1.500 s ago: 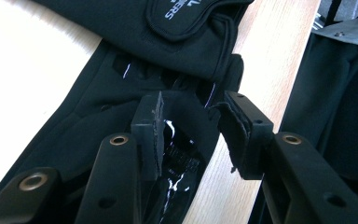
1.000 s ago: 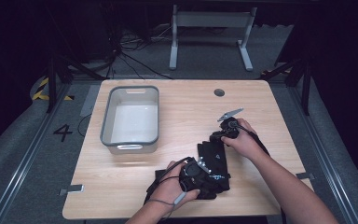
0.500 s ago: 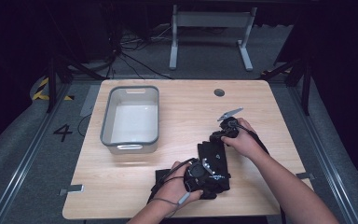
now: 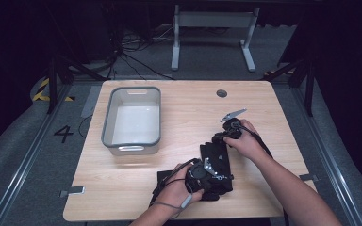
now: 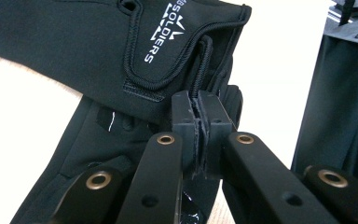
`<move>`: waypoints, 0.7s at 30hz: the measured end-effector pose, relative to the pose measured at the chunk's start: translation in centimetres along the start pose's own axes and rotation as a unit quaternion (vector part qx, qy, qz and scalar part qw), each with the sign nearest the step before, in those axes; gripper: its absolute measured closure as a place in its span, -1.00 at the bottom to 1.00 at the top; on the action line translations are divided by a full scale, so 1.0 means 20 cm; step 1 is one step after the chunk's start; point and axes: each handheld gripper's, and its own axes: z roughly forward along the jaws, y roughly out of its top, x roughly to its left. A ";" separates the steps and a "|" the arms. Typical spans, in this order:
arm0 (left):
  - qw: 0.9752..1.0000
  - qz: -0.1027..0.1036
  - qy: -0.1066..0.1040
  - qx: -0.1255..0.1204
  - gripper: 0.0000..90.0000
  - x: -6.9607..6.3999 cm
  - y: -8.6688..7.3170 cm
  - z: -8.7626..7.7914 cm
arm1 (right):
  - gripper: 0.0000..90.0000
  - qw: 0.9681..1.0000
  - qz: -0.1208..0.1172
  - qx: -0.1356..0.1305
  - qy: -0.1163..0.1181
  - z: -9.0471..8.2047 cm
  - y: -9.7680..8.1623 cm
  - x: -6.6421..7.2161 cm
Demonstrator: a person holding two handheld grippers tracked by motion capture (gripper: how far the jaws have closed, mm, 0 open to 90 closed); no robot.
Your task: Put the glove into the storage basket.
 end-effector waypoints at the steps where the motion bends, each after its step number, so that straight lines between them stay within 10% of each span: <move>1: 1.000 -0.002 0.000 -0.005 0.94 0.00 0.00 0.00 | 0.80 1.000 0.000 -0.002 0.001 0.00 0.00 0.00; 12: 0.999 -0.008 0.017 -0.039 0.94 0.00 -0.01 -0.09 | 0.92 1.000 -0.004 -0.007 -0.006 -0.08 0.00 -0.01; 21: 0.998 -0.018 0.036 -0.053 0.94 0.05 -0.07 -0.21 | 0.92 0.997 0.017 -0.072 0.009 -0.28 -0.02 0.00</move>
